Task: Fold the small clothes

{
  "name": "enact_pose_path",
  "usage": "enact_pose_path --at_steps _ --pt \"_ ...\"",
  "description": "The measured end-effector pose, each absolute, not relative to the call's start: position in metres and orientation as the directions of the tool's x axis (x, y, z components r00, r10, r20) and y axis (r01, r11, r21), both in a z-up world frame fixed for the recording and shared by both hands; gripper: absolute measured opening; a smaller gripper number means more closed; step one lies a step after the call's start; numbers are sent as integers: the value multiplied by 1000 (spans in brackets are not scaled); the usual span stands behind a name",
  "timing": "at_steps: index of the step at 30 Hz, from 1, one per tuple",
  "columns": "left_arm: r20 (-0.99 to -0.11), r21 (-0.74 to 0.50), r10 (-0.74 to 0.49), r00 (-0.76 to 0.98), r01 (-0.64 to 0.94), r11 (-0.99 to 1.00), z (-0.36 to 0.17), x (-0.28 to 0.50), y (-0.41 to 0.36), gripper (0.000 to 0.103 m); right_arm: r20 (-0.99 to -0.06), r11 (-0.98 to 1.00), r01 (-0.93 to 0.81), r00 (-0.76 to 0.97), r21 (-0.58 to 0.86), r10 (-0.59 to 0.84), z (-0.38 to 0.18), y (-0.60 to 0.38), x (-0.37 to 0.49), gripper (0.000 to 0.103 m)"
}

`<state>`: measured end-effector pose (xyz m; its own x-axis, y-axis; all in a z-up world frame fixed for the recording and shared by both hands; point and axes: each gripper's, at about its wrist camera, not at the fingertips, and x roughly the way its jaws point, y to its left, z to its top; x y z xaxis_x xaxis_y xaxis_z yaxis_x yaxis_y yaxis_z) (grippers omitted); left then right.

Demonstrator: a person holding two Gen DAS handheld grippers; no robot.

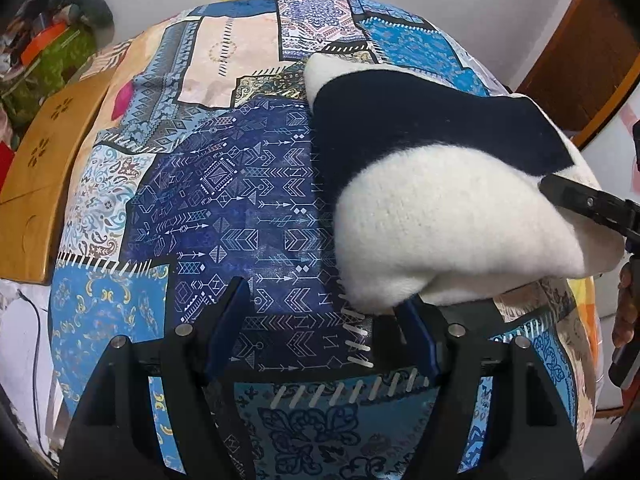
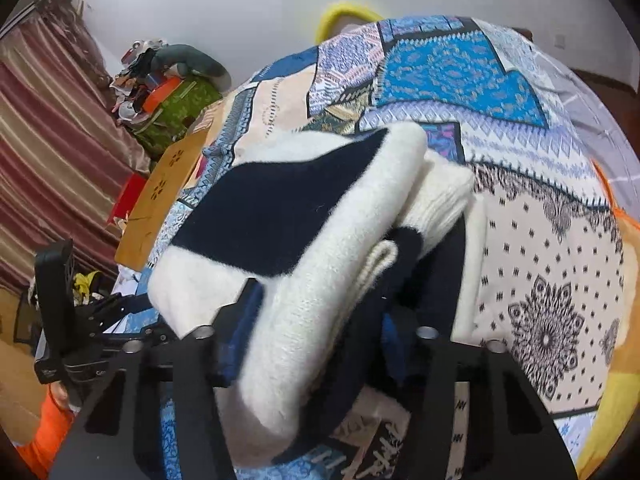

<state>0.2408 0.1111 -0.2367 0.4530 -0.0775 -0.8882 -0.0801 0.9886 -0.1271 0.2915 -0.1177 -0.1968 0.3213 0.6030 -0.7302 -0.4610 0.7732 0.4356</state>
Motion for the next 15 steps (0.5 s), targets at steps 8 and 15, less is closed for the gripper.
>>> enact_pose_path --at_steps 8,15 --pt "-888 -109 -64 456 -75 991 -239 242 109 72 -673 753 -540 399 377 623 -160 -120 294 27" --pt "-887 -127 -74 456 -86 988 -239 243 113 76 -662 753 -551 419 359 622 -148 -126 298 25"
